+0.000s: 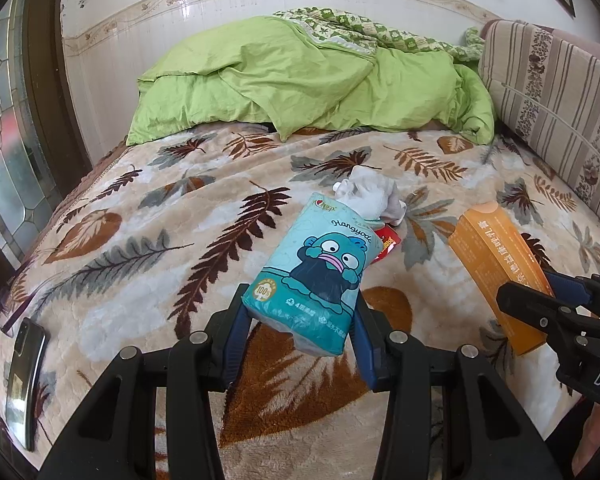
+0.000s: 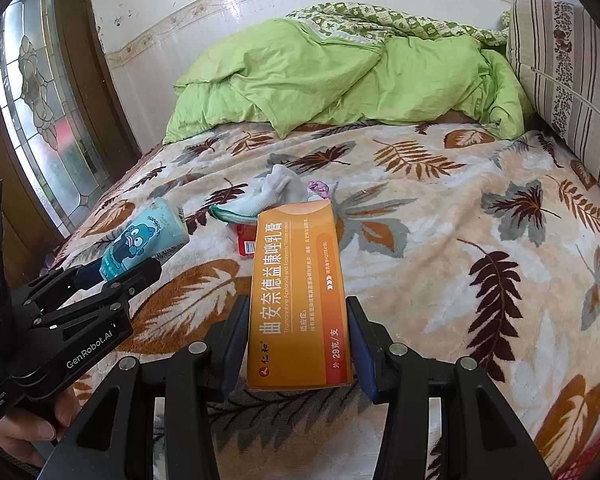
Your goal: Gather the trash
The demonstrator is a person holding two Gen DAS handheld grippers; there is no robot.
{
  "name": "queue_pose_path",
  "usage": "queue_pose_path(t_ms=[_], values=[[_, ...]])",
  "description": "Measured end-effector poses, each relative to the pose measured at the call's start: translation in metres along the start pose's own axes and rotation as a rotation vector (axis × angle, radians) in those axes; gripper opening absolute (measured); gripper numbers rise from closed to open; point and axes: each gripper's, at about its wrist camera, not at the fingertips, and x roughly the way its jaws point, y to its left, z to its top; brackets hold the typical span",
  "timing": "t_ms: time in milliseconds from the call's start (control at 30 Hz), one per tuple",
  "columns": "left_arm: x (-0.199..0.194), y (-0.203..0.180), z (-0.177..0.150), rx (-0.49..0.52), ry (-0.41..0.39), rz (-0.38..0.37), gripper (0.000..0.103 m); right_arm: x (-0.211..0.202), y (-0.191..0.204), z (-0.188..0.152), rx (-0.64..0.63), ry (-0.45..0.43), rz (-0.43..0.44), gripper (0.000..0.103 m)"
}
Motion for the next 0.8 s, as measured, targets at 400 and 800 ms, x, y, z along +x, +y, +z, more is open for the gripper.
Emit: queue_pose_path(t_ms=[400,800], values=[[-0.002,-0.003,0.001,0.01,-0.002,-0.006,0.045,-0.001,-0.002,0.0,0.001,0.003,0.0,0.05],[-0.009,-0.014,0.005,0.017,-0.009,-0.062,0.045,-0.009,-0.009,0.002,0.04,-0.017,-0.005,0.05]])
